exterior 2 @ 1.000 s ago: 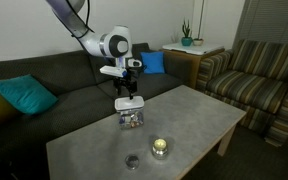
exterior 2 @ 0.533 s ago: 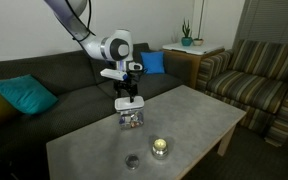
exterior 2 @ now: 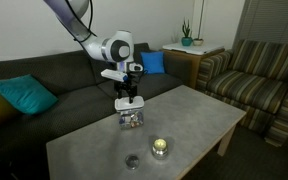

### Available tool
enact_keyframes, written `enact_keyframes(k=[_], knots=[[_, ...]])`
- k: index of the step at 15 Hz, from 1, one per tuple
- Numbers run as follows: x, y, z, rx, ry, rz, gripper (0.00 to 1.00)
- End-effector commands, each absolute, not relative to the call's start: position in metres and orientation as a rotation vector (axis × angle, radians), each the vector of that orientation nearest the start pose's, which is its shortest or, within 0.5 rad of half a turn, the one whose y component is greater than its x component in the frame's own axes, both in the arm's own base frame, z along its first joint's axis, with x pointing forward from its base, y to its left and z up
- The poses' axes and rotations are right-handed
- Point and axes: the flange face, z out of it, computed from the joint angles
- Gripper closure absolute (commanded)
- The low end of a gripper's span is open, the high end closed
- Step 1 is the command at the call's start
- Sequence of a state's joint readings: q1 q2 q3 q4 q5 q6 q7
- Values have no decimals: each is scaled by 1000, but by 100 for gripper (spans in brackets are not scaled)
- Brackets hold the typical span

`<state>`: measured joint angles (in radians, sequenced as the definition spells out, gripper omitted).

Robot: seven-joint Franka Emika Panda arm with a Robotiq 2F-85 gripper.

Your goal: Press the button on the white lid then remove the lid from the jar and put it on the table

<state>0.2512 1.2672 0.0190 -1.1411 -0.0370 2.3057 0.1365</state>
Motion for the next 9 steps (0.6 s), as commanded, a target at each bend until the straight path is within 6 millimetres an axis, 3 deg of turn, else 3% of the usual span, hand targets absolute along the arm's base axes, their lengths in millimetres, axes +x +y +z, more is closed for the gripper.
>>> enact_keyframes(k=[1, 4, 9], knots=[[702, 186, -1, -3127, -198, 159, 8], [705, 185, -1, -3136, -177, 147, 0], [711, 184, -10, -3139, -132, 151, 0]])
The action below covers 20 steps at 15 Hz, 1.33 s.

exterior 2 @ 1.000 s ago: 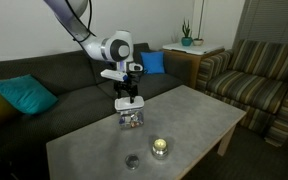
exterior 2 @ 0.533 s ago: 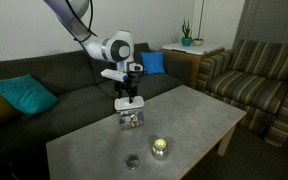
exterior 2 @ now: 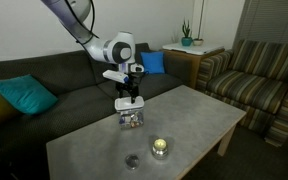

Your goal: Press the button on the white lid then remove the lid from the jar and put it on the table

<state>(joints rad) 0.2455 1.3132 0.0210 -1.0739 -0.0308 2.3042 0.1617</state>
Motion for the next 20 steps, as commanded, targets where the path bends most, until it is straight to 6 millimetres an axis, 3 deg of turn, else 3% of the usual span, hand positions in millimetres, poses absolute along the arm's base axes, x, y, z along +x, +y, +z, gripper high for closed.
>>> enact_keyframes(k=[1, 9, 11, 13, 15, 16, 17, 20], knots=[[711, 183, -12, -3138, -121, 154, 0], [721, 179, -11, -3143, -54, 131, 0], [723, 176, -12, -3141, -35, 126, 27], [724, 175, -10, -3138, -27, 125, 41], [725, 173, -10, -3136, -20, 121, 46], [725, 170, -10, -3135, -12, 124, 62], [726, 168, -10, -3134, -7, 125, 69], [726, 167, -9, -3128, 0, 121, 71]])
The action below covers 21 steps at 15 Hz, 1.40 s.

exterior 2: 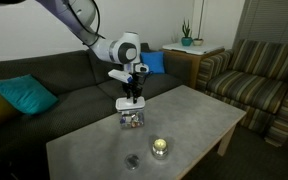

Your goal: Press the button on the white lid then remove the lid from the jar and put it on the table

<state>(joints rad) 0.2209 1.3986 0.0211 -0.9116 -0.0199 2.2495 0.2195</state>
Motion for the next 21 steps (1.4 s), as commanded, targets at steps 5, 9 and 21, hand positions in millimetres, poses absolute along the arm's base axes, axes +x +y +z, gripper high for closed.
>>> enact_keyframes(k=[5, 9, 21], knots=[[726, 168, -1, -3144, -18, 132, 71], [726, 170, 8, -3157, -49, 124, 71], [722, 178, 47, -3146, -163, 57, 71]])
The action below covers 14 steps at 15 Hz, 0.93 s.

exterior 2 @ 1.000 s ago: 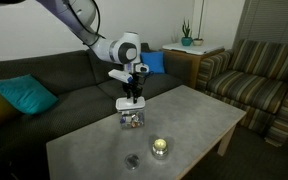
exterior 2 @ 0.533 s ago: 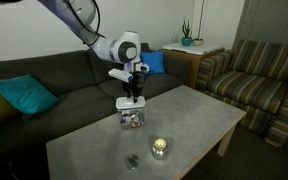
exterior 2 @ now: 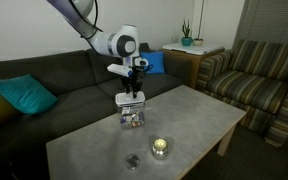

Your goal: Press the button on the white lid then remove the lid from the jar and put it on the table

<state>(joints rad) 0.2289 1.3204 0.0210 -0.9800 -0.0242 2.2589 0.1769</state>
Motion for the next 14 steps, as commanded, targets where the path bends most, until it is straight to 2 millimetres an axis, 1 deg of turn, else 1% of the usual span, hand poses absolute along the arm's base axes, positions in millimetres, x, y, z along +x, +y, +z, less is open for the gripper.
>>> enact_keyframes(k=[1, 5, 7, 10, 14], knots=[[720, 178, 53, -3148, -166, 54, 71], [706, 170, 66, -3159, -160, 75, 71], [694, 161, 69, -3157, -154, 88, 71], [674, 142, 67, -3161, -126, 128, 71], [642, 101, 59, -3184, -43, 218, 71]])
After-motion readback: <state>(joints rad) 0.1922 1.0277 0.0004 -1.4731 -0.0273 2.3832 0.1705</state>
